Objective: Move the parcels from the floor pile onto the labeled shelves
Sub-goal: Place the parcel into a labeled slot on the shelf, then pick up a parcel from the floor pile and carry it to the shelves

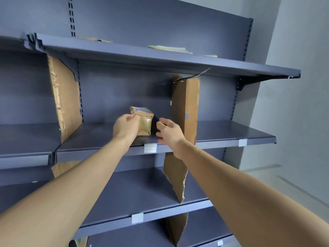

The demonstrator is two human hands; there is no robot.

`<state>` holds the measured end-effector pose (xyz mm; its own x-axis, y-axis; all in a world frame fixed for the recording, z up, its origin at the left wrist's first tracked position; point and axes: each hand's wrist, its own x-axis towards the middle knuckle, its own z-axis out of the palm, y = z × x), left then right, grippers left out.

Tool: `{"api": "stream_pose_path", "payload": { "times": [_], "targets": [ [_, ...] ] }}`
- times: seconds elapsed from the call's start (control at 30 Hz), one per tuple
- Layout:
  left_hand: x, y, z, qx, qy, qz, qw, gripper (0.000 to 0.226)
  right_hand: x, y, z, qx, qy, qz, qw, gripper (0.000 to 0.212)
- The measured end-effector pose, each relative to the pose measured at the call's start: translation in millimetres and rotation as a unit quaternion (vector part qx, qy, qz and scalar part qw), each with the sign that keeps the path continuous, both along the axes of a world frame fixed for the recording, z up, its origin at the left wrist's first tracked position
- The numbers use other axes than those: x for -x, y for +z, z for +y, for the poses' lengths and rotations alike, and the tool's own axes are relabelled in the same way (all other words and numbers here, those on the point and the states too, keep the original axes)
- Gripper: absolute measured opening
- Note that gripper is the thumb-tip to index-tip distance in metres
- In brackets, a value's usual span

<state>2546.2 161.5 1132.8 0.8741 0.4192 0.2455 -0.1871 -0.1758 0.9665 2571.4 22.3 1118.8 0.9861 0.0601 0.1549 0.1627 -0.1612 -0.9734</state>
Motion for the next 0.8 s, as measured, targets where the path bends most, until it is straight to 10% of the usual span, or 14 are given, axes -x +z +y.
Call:
{"api": "stream_pose_path", "payload": {
  "times": [0.43,0.8],
  "targets": [
    [93,-31,-195,-0.017,-0.180,0.044,0.982,0.018,181,-48,-202,0.011,-0.108,0.018,0.994,0.051],
    [330,-151,-489,-0.091,-0.481,0.167,0.856,0.038,481,-169,-484,-0.001,-0.411,0.133,0.902,0.063]
  ]
}}
